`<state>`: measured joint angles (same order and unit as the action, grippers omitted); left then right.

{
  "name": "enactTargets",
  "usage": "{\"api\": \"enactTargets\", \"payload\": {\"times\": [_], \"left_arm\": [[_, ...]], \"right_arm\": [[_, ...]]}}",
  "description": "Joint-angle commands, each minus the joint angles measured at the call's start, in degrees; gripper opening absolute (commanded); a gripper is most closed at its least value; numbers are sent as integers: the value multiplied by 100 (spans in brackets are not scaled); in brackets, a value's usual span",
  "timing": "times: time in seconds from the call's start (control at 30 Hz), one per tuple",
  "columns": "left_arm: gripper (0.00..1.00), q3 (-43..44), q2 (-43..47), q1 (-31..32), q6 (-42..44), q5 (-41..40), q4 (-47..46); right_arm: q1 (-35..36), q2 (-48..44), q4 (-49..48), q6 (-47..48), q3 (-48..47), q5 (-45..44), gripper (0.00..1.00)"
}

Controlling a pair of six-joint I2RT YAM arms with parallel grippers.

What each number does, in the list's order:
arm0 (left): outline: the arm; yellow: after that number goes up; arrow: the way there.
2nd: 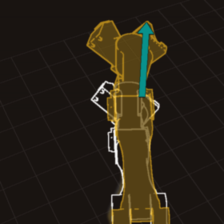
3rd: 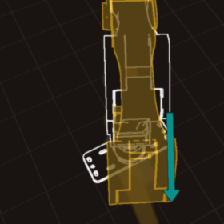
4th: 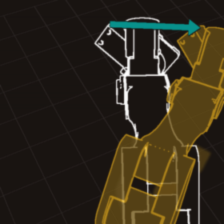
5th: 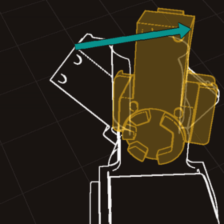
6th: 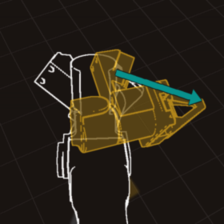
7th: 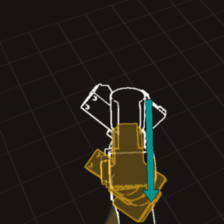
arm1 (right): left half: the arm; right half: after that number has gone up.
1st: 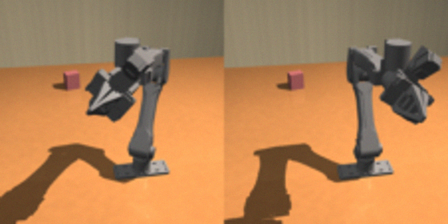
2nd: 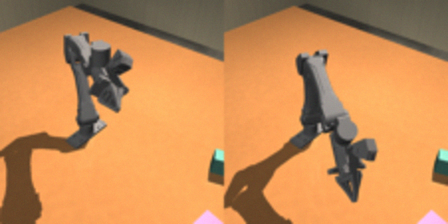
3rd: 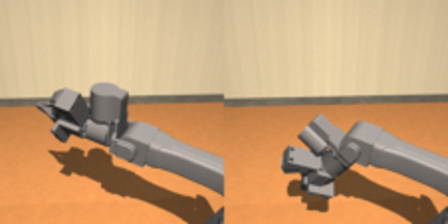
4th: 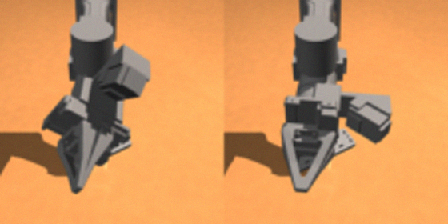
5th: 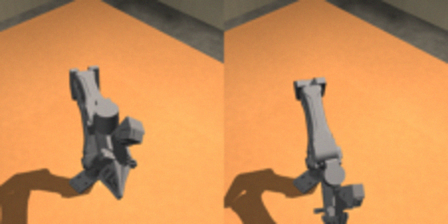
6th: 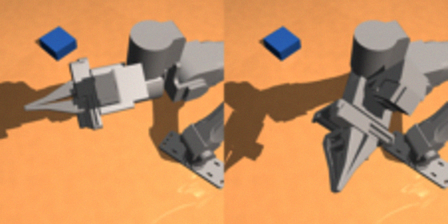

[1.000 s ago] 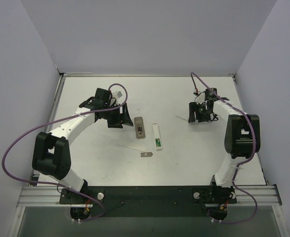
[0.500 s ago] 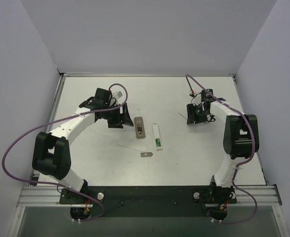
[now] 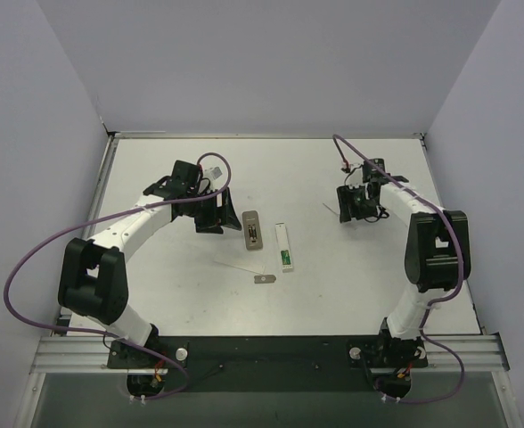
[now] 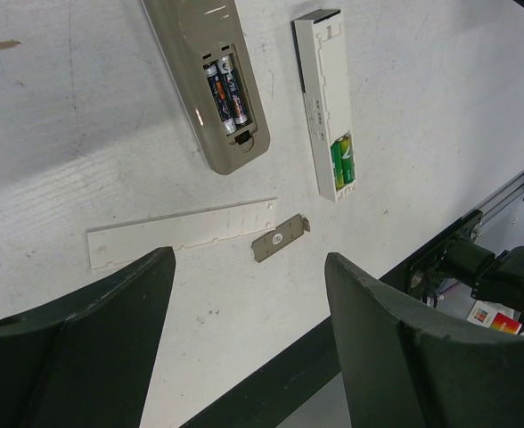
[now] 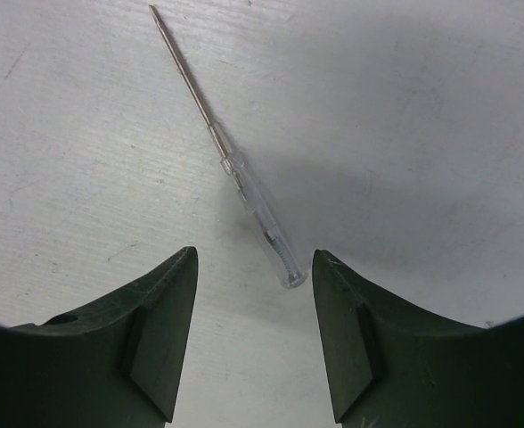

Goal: Unload the batteries from the remote control

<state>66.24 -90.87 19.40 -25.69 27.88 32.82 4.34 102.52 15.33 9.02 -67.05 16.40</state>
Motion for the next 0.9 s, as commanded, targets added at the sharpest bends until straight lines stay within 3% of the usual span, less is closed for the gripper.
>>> {"api": "enactTargets", "payload": {"times": [0.0, 0.3, 0.53, 0.87], "left_arm": [[79, 12, 69, -15, 47, 156, -162], [76, 21, -1, -24, 38, 192, -179], [76, -49, 131, -15, 20, 253, -328], [76, -216, 421, 11, -50, 516, -741]], "right_arm": [[6, 233, 189, 136, -89, -234, 49], [49, 330, 198, 267, -19, -409, 33], [234, 216, 181, 355, 33, -603, 1], [594, -662, 49, -39, 244, -51, 0]]}}
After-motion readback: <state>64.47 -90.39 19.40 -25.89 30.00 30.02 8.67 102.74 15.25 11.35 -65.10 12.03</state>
